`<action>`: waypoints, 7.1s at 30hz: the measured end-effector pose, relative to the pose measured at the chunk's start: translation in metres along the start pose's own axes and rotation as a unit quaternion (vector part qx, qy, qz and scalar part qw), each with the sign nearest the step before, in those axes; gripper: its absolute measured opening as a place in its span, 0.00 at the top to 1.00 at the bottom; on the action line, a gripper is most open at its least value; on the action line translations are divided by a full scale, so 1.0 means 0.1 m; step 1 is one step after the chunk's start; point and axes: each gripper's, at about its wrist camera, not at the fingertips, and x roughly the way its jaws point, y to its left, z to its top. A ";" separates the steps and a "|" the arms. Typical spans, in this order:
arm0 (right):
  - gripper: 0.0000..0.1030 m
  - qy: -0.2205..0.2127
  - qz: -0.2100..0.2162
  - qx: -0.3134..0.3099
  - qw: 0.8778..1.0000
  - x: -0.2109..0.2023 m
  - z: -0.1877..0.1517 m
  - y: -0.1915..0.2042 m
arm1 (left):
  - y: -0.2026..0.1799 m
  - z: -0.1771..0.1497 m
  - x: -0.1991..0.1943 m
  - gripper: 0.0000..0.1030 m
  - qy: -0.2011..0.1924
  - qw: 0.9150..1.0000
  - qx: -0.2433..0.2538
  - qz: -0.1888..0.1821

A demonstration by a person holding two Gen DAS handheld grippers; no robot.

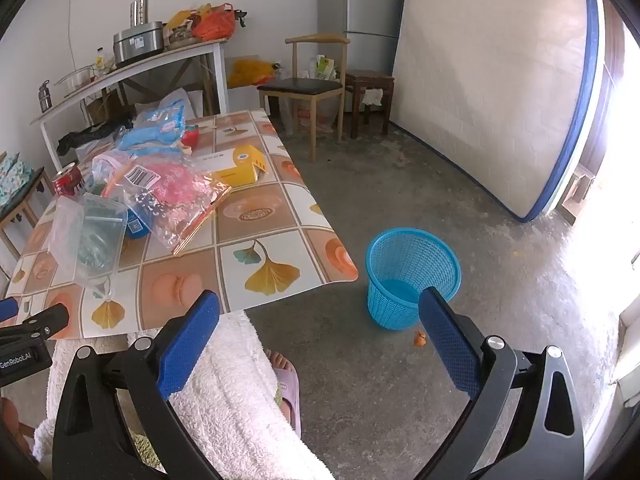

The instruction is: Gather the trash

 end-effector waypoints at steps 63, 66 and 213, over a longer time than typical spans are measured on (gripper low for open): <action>0.06 -0.003 -0.001 -0.002 1.000 -0.03 0.00 0.01 | 0.00 0.00 0.00 0.08 -0.001 1.000 -0.003 -0.005; 0.06 -0.002 -0.001 -0.002 1.000 -0.03 0.00 0.01 | 0.00 0.00 0.00 0.08 -0.001 1.000 -0.004 -0.005; 0.11 0.099 0.404 -0.311 0.855 1.89 1.61 2.19 | 1.80 1.65 0.27 0.95 -0.142 0.875 -0.225 -0.404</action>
